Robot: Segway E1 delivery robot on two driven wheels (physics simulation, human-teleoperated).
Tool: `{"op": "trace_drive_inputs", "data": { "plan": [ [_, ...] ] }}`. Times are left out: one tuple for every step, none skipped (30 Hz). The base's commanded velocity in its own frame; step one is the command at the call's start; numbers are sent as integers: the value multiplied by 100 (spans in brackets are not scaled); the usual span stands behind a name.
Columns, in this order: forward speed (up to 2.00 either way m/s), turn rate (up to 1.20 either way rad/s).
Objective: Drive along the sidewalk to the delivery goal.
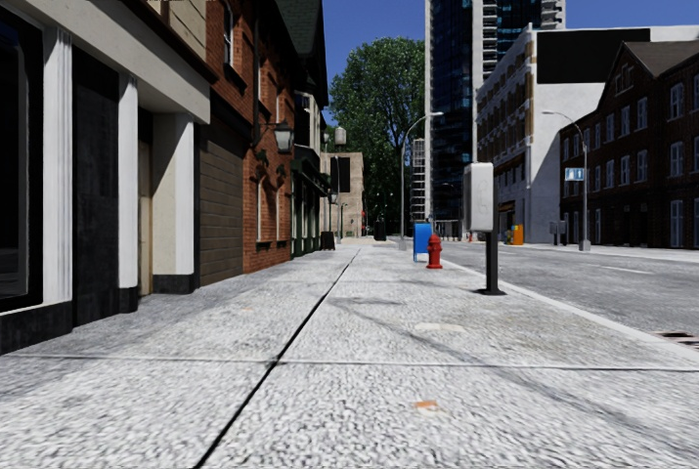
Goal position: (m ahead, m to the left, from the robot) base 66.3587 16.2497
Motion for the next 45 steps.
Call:
{"op": "trace_drive_inputs", "data": {
  "plan": [
    [200, 0],
    [200, 0],
    [200, 0],
    [200, 0],
    [200, 0],
    [200, 0],
    [200, 0],
    [200, 0],
    [200, 0],
    [200, 0],
    [200, 0],
    [200, 0],
    [200, 0],
    [200, 0],
    [200, 0],
    [200, 0],
    [200, 0],
    [200, 0],
    [200, 0],
    [200, 0],
    [200, 0],
    [200, 0],
    [200, 0],
    [200, 0],
    [200, 0],
    [200, 0],
    [200, 0],
    [200, 0],
    [200, 0],
    [200, 0],
    [200, 0],
    [200, 0],
    [200, 0],
    [200, 0],
    [200, 0],
    [200, 0],
    [200, 0],
    [200, 0],
    [200, 0],
    [200, 0],
    [200, 0],
    [200, 0],
    [200, 0],
    [200, 0],
    [200, 0]
  ]
}}
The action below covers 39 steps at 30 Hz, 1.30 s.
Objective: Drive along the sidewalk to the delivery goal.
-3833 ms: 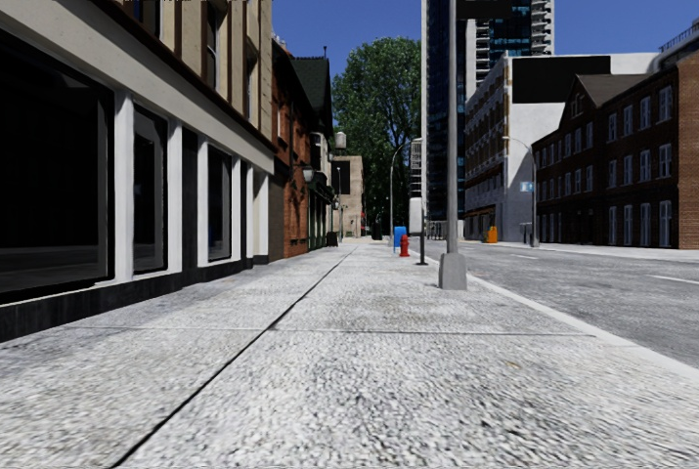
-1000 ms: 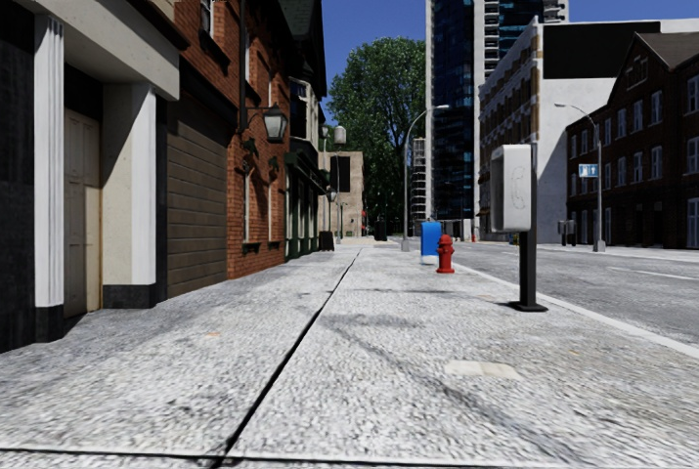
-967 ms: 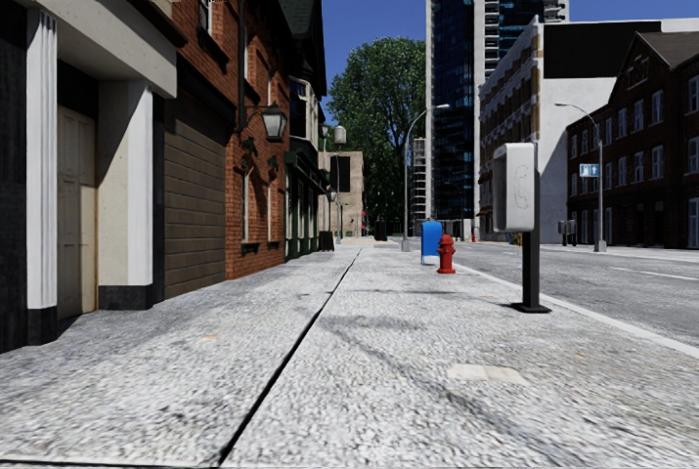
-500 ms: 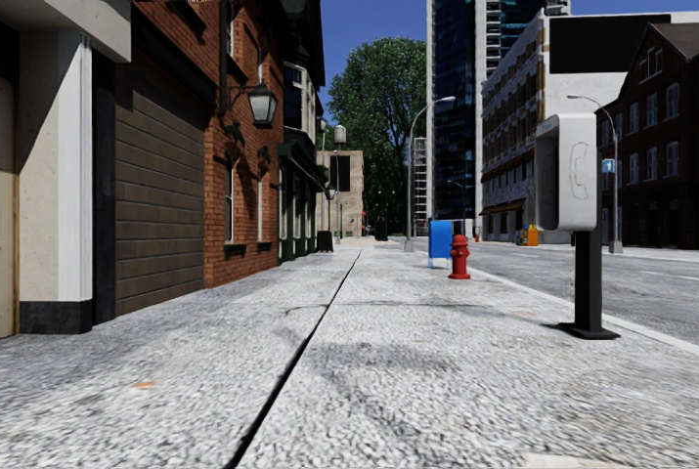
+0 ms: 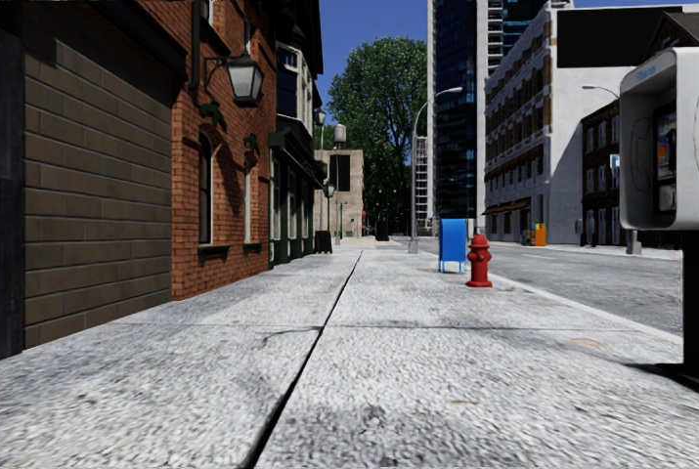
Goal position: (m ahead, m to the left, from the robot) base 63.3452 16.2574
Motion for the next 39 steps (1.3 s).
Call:
{"op": "trace_drive_inputs", "data": {
  "plan": [
    [200, 0],
    [200, 0],
    [200, 0],
    [200, 0],
    [200, 0],
    [200, 0],
    [200, 0],
    [200, 0],
    [200, 0],
    [200, 0],
    [200, 0],
    [200, 0],
    [200, 0],
    [200, -2],
    [200, -6],
    [200, -6],
    [200, -9],
    [200, -10],
    [200, -11],
    [200, -11],
    [200, -14],
    [200, -17],
    [200, -17],
    [200, -18],
    [200, -18],
    [200, -19],
    [200, -19],
    [200, -19],
    [200, -21],
    [200, -22],
    [200, -22],
    [200, -24],
    [200, -24],
    [200, -25],
    [200, -25],
    [200, -25],
    [200, -25],
    [200, -25],
    [200, -25]
  ]
}}
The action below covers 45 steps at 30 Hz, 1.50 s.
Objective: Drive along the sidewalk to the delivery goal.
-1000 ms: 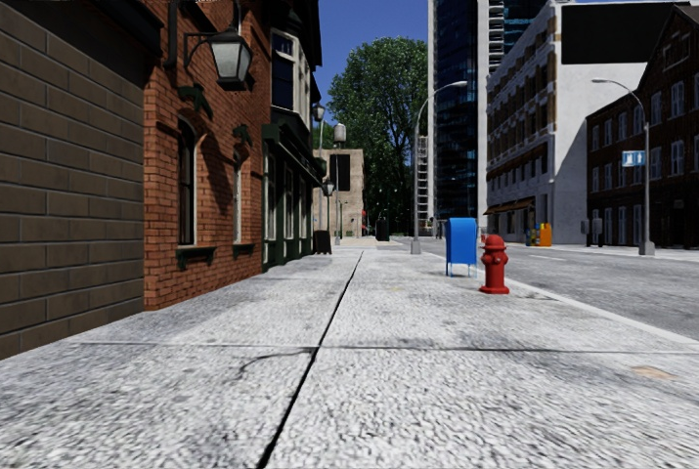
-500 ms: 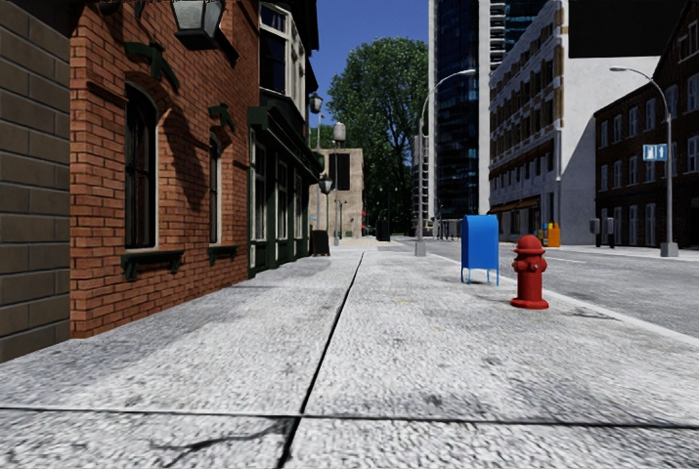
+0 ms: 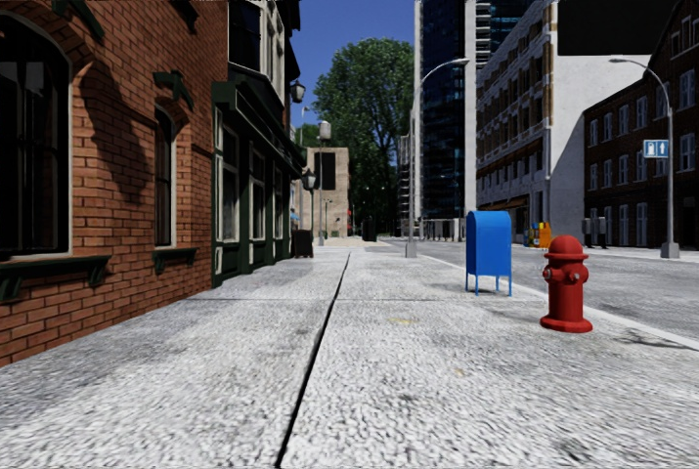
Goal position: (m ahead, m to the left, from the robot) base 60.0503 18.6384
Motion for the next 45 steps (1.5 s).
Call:
{"op": "trace_drive_inputs", "data": {
  "plan": [
    [200, -25],
    [200, -25],
    [200, -25],
    [200, -25],
    [200, -25],
    [200, -3],
    [200, 0],
    [200, 0],
    [200, 0],
    [200, 0],
    [200, 0],
    [200, 0],
    [200, 0],
    [200, 0],
    [200, 0],
    [200, 0],
    [200, 0],
    [200, 0],
    [200, 0],
    [200, 0],
    [200, 0],
    [200, 0],
    [200, 0],
    [200, 0],
    [200, 0],
    [200, 0],
    [200, 0],
    [200, 0],
    [200, 0],
    [200, 0],
    [200, 0],
    [200, 0],
    [200, 0],
    [200, 0],
    [200, 0],
    [200, 0],
    [200, 0],
    [200, 0],
    [200, 0],
    [200, 0],
    [200, 0],
    [200, 0],
    [200, 0],
    [200, 0],
    [200, 0]
  ]
}}
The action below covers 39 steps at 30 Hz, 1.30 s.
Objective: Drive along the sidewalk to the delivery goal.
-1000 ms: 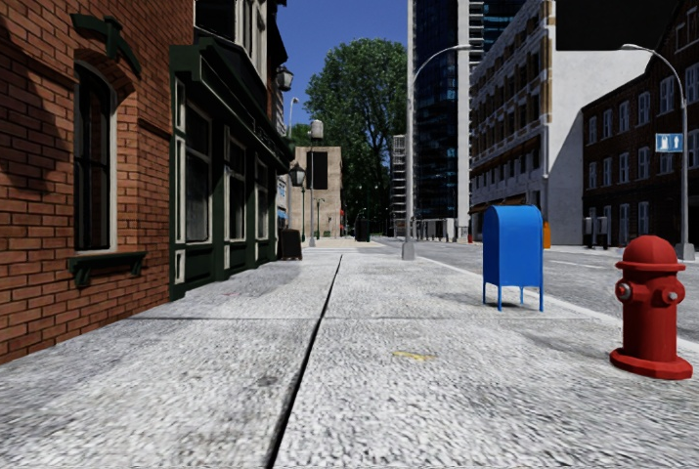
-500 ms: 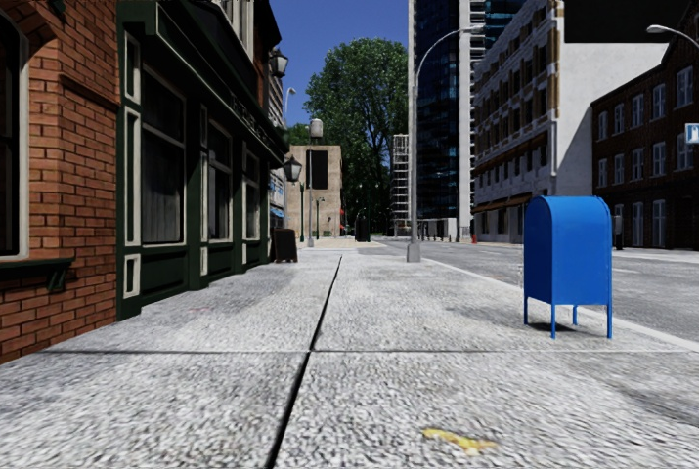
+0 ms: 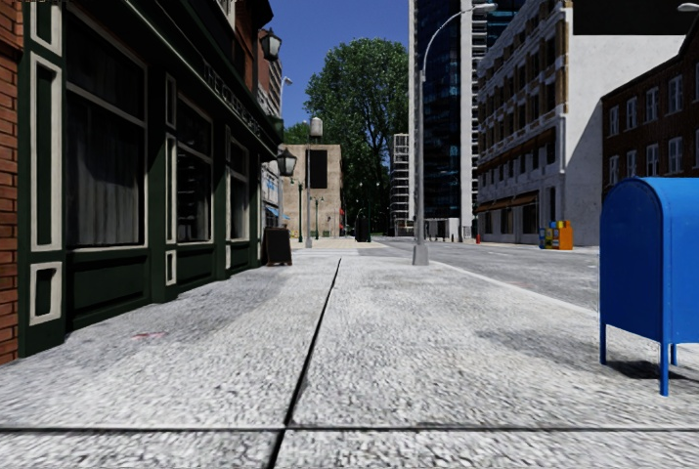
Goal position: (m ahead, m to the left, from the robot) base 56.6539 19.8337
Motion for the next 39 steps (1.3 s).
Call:
{"op": "trace_drive_inputs", "data": {
  "plan": [
    [200, 0],
    [200, 0],
    [200, 0],
    [200, 0],
    [200, 0],
    [200, 0],
    [200, 0],
    [200, 0],
    [200, 0],
    [200, 0],
    [200, 0],
    [200, 0],
    [200, 0],
    [200, 0],
    [200, 0],
    [200, 0],
    [200, 0],
    [200, 0],
    [200, 0],
    [200, 0],
    [200, 0],
    [200, 0],
    [200, 0],
    [200, 0],
    [200, 0],
    [200, 0],
    [200, 0],
    [200, 0],
    [200, 0],
    [200, 0],
    [200, 0],
    [200, 0],
    [200, 0],
    [200, 0],
    [200, 0],
    [200, 0],
    [200, 0],
    [200, 0],
    [200, 0]
  ]
}}
